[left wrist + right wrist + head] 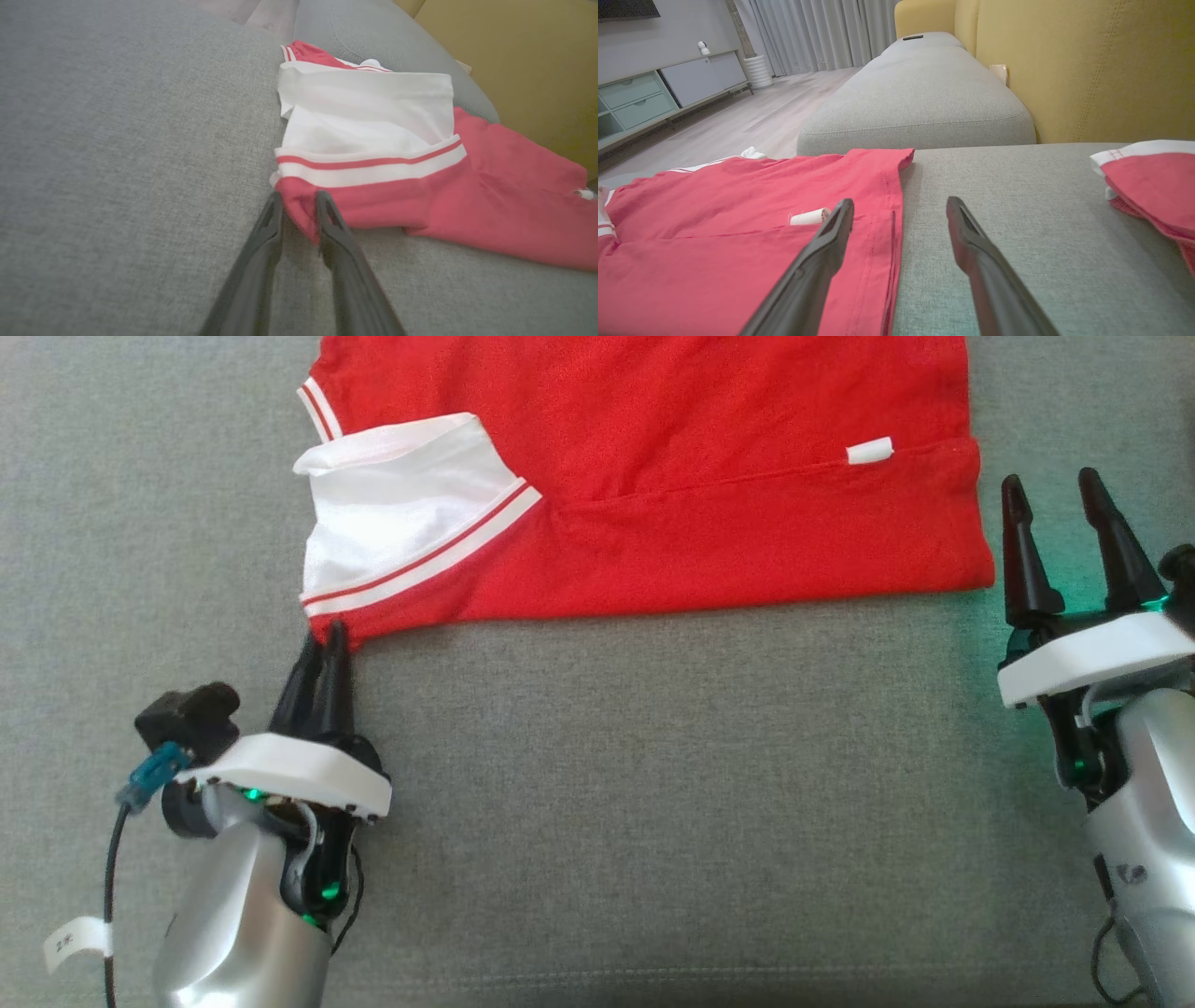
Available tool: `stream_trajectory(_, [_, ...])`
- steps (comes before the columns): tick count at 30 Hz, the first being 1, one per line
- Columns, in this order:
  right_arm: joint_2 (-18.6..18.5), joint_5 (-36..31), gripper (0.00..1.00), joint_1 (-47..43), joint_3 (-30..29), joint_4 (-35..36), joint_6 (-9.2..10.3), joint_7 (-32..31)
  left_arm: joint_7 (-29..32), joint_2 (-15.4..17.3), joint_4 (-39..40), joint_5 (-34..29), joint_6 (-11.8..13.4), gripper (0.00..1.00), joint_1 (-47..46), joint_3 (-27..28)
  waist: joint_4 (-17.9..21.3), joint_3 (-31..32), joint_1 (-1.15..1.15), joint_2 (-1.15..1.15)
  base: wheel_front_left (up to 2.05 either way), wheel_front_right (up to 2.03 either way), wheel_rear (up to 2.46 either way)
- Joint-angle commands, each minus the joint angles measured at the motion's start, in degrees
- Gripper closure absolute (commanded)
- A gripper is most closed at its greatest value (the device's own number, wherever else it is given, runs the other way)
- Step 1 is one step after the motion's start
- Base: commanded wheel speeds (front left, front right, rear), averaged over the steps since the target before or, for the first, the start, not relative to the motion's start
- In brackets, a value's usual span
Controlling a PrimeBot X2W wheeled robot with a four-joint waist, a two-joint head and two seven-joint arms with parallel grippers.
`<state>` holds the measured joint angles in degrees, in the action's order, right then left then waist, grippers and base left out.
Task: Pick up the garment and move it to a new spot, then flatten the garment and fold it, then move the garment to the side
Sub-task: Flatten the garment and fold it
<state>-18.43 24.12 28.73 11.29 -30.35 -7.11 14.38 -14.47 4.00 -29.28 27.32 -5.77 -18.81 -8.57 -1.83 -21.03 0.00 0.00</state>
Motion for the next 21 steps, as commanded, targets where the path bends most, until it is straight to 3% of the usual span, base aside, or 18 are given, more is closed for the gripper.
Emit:
stream_trajectory(1, [0.29, -0.36, 0.0, -0.73, 0.66, 1.09, -0.37, 0.62, -0.52, 1.06, 1.32, -0.01, -0.62, 1.0, -1.31, 1.41, -0.26, 0.17, 0.0, 0.0, 0.0, 0.0, 0.0])
stream_trajectory(6, [0.66, 1.61, 0.0, -0.77, 1.26, -2.23, -0.37, -0.54, -0.52, 1.52, 0.85, 0.67, -1.28, 1.0, -1.03, 0.08, -0.85, 0.91, 0.0, 0.0, 0.0, 0.0, 0.0])
stream_trajectory(20, [0.85, 6.59, 0.01, 1.8, 5.42, -10.35, -0.37, -11.09, -0.52, 3.34, 0.66, 2.5, -1.67, 1.0, -1.66, -4.17, -3.09, 2.53, 0.0, 0.0, 0.0, 0.0, 0.0])
stream_trajectory(21, [0.64, 6.97, 0.29, 1.66, 5.62, -10.28, -0.37, -11.29, -0.52, 3.58, 0.75, 2.55, -1.68, 1.0, -1.78, -4.58, -3.22, 2.64, 0.0, 0.0, 0.0, 0.0, 0.0])
